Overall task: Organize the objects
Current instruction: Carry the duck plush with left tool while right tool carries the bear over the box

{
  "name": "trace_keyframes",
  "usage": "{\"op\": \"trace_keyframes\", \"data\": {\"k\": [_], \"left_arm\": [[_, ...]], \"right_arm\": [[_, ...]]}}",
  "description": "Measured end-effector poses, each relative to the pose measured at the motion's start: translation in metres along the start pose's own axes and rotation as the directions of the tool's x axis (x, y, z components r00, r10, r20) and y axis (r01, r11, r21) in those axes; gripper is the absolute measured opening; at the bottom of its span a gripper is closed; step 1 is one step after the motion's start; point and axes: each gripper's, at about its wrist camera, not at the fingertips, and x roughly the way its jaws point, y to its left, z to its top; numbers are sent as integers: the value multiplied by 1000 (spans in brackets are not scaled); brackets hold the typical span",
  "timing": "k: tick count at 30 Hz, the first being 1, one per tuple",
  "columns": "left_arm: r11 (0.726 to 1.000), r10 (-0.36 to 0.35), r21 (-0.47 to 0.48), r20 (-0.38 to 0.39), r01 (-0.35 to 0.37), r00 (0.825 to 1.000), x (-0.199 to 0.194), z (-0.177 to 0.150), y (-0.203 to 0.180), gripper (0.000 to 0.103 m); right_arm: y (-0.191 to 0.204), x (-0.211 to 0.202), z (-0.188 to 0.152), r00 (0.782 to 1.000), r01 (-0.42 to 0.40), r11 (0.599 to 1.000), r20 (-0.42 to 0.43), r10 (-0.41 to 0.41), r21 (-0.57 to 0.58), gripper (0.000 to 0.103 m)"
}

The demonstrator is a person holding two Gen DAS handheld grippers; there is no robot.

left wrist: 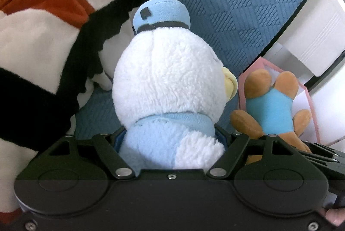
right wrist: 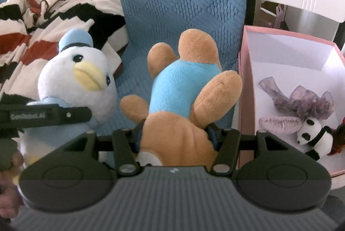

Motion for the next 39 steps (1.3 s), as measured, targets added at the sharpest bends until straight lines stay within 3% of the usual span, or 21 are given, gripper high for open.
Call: {"op": "trace_keyframes", "data": {"k": [13,26,39], "left_arm": [[997,-70,47,53,67,996,-32,28,-57,75],[984,-138,132,109,123,984,-59,46,-136,75],[958,-221,207,79,201,972,-46,37,-227,75]], "right_arm": [[-23,-45,36,996,-8,1000,94,8,0,58],[-79,-94,63,974,10,999,225,-22,52,58],[-151,-122,51,960,48,990,268,-82,132,58]]}}
